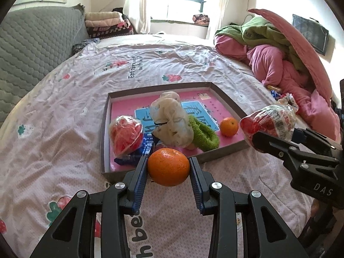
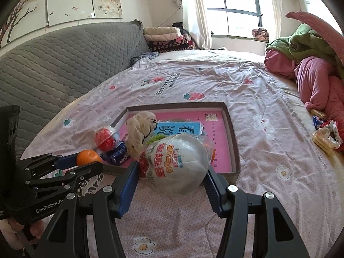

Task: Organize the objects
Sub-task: 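Carry the orange and white wrapped ball over the tray with both grippers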

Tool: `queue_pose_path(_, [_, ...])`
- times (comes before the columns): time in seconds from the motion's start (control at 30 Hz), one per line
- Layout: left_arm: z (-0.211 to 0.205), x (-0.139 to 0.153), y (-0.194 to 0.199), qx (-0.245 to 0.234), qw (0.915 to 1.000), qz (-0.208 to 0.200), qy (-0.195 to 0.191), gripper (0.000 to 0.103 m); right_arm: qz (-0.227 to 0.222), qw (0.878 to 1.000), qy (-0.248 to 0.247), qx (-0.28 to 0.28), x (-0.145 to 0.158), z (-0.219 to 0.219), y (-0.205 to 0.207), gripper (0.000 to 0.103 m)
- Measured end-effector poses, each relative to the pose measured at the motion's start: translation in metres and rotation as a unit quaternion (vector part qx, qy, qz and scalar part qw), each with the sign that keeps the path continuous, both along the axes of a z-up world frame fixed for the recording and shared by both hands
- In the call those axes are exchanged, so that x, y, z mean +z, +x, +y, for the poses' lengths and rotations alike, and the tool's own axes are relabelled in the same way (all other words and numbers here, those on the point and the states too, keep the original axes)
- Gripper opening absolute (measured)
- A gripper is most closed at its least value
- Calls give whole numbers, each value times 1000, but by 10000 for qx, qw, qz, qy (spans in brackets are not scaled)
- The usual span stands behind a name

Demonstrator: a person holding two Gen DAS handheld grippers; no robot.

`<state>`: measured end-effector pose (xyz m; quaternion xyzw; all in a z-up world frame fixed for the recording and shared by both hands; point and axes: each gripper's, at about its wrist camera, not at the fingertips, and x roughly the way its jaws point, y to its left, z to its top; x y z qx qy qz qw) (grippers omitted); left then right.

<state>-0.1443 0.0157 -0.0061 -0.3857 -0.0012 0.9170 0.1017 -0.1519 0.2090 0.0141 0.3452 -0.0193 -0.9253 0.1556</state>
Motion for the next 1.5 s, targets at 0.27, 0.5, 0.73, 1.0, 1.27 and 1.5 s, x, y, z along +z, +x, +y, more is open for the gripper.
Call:
queue_pose_path(0.27, [4, 8, -6, -3, 10000, 63, 17, 39, 111, 9999, -27, -63, 6, 4, -3, 58])
queue_pose_path(0.5, [7, 11, -19, 8, 10000, 81, 36, 39, 137, 9999, -7, -95, 8, 5, -11, 58])
queue_pose_path(0.73, [3, 10, -29, 48, 9999, 65, 65, 39, 127, 9999, 32, -76, 5, 2, -21, 58])
queue_pose_path(1.0, [-3, 7, -43, 148, 9998, 53, 129, 39, 124, 9999, 94, -38, 3, -3, -32, 58])
queue_pose_path(1.27, [-2, 2, -55, 175, 9998, 56, 108, 39, -28, 9996, 218, 167, -8, -16, -46, 58])
queue_pose_path(1.5, [2, -10, -67, 164, 9998, -54, 123, 39, -216, 9987, 394, 235, -32, -24, -53, 58])
